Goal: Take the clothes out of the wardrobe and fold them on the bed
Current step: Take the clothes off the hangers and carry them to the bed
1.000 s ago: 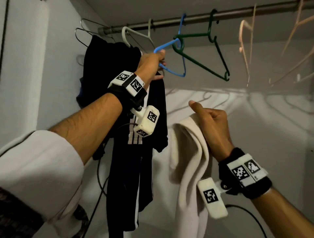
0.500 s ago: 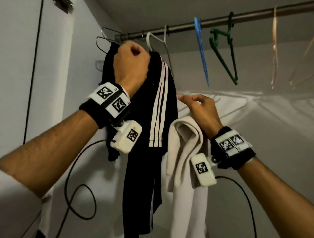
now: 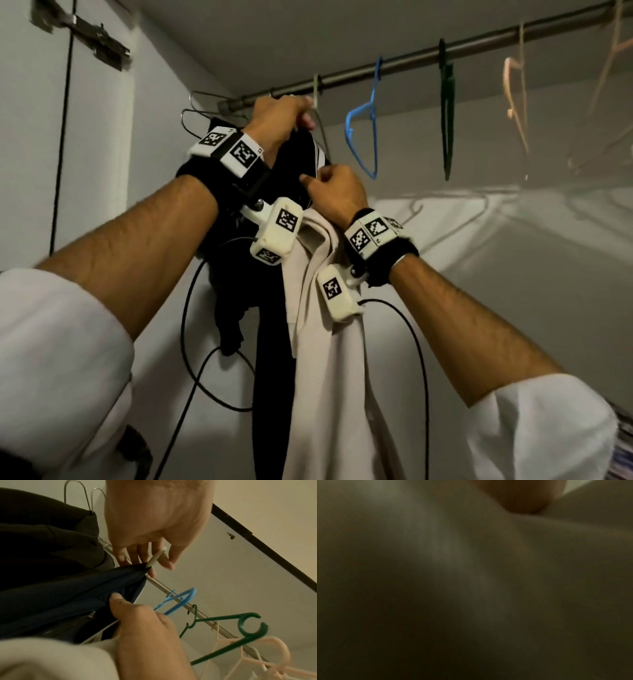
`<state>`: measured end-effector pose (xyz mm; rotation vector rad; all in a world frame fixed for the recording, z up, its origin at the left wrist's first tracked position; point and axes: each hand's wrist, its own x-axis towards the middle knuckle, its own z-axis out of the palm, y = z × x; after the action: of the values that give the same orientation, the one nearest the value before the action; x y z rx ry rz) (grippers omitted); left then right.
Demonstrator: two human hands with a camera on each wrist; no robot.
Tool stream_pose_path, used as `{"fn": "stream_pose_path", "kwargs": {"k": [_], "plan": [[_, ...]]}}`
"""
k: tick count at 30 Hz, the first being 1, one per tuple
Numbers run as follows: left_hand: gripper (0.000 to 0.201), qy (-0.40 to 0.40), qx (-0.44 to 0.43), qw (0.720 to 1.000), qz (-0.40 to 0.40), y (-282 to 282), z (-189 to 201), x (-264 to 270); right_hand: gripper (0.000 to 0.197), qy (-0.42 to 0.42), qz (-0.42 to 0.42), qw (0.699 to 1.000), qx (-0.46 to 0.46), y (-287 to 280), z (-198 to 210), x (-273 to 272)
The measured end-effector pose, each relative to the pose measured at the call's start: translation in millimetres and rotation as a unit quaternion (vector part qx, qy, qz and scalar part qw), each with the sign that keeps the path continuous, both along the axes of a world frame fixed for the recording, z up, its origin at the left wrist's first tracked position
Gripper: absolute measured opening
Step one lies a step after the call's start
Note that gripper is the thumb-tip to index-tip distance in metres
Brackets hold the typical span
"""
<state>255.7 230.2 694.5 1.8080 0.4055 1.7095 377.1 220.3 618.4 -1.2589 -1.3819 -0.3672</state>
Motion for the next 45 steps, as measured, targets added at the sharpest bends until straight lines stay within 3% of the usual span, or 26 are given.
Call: {"fn": "stream_pose_path", "kwargs": {"k": [3, 7, 12, 20, 23, 27, 30, 32, 34, 35, 38, 45], "plan": [[0.045, -0.036, -0.015, 0.999, -0.005, 14.0, 7.6, -0.1, 0.044, -0.05, -0.007, 0.999, 0.011, -1.8, -18.1, -4.2], [0.047, -0.042, -0.016, 0.999, -0.013, 32.0, 7.1, -5.0, 0.039, -0.129, -0.012, 0.992, -0.001, -11.8, -67.0, -17.6], [0.034, -0.068, -0.006, 0.996, -0.052, 44.0, 1.6, -5.9, 0.036, -0.184, 0.029, 0.982, -0.02, -31.5, -132.9, -30.9], [0.054, -0.076, -0.007, 0.996, -0.049, 51.5, -4.4, -5.3, 0.045, -0.255, 0.086, 0.961, -0.057, -60.4, -180.7, -27.4], [0.056, -0.082, -0.014, 0.994, -0.074, 54.1, -4.6, -5.4, 0.047, -0.22, 0.072, 0.971, -0.058, -63.3, -170.8, -16.8], [0.059, -0.082, -0.017, 0.993, -0.084, 52.8, -4.1, -6.8, 0.045, -0.061, 0.056, 0.996, 0.021, -56.2, -114.7, -0.7], [0.058, -0.078, -0.019, 0.993, -0.086, 51.4, -5.8, -6.7, 0.078, -0.015, 0.02, 1.0, 0.014, -41.0, -59.4, 2.5], [0.057, -0.067, -0.014, 0.994, -0.08, 49.2, -7.2, -5.8, 0.087, -0.01, -0.006, 1.0, -0.012, -23.9, -25.6, 0.2], [0.057, -0.056, -0.01, 0.995, -0.082, 46.5, -9.1, -5.3, 0.066, -0.025, -0.019, 0.999, -0.009, -7.8, -4.3, -0.7], [0.057, -0.056, -0.011, 0.995, -0.083, 46.9, -9.3, -5.4, 0.053, -0.031, -0.02, 0.999, -0.002, -2.4, -1.2, -2.5], [0.057, -0.063, -0.015, 0.995, -0.079, 51.5, -8.7, -8.3, 0.04, -0.058, -0.022, 0.998, 0.019, 8.3, -15.0, -5.0], [0.059, -0.086, -0.023, 0.994, -0.066, 57.2, -12.5, -9.2, 0.035, -0.136, 0.002, 0.99, 0.044, -7.8, -98.7, 3.4]]}}
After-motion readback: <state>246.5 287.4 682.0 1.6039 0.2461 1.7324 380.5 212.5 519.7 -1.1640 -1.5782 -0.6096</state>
